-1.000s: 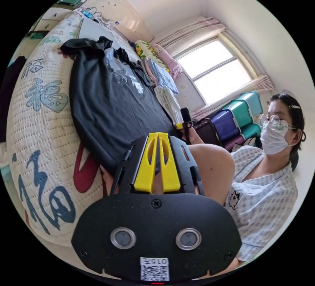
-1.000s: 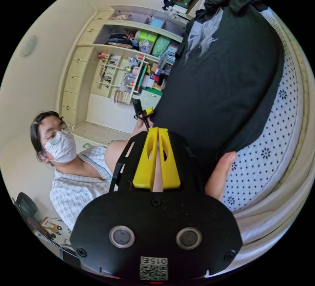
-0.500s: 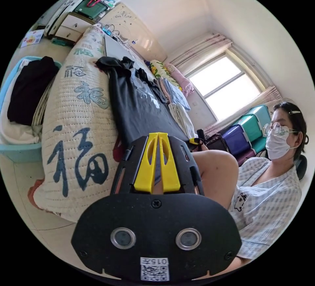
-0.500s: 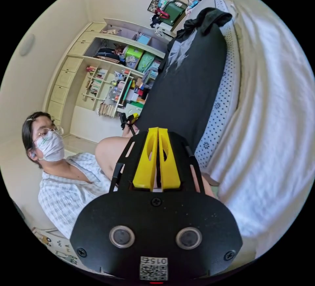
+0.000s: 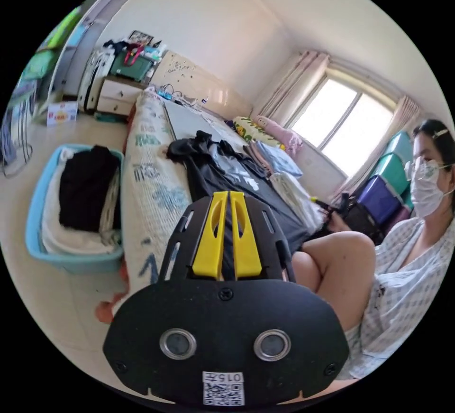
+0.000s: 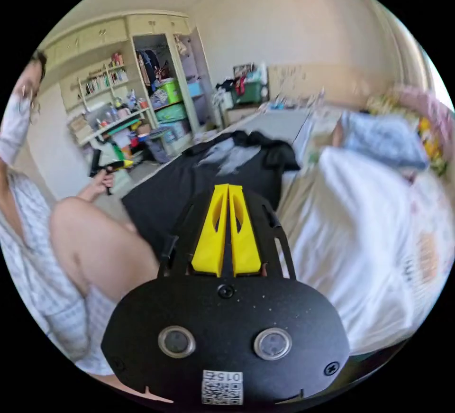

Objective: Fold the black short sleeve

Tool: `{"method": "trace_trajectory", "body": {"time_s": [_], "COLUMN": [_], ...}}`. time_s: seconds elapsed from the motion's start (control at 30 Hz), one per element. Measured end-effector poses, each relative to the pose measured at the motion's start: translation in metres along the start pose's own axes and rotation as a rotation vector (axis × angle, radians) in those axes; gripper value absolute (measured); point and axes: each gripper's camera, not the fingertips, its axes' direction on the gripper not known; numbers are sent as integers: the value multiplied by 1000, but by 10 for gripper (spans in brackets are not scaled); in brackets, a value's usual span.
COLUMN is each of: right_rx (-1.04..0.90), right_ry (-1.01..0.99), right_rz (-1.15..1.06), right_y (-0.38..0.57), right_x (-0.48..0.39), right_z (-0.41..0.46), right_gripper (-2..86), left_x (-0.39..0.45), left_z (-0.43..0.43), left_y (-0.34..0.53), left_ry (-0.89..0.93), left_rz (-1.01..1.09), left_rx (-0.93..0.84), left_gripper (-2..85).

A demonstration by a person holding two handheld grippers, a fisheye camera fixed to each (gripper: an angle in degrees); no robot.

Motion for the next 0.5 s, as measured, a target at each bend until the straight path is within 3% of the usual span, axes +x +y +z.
{"method": "trace_trajectory", "body": {"time_s": [0.1, 0.23, 0.4, 0.5], "right_rx": [-88, -220, -407, -550], "right_ry": [107, -13, -11, 7], "right_rz": [-91, -35, -62, -118], "right_y": [-68, -152, -213, -233], "right_x": [2, 40, 63, 67], "right_z": [24, 95, 179, 213], "right_gripper": [20, 109, 127, 98], "left_x": [0, -23, -42, -61], "left_z": [65, 177, 287, 326], "left_y": [-46, -94, -107, -111], "left_ry": [-65, -62, -107, -61], "left_rz": [121, 147, 187, 158], "left_rx": [-67, -241, -419, -476], "left_gripper": [78, 107, 112, 72]}}
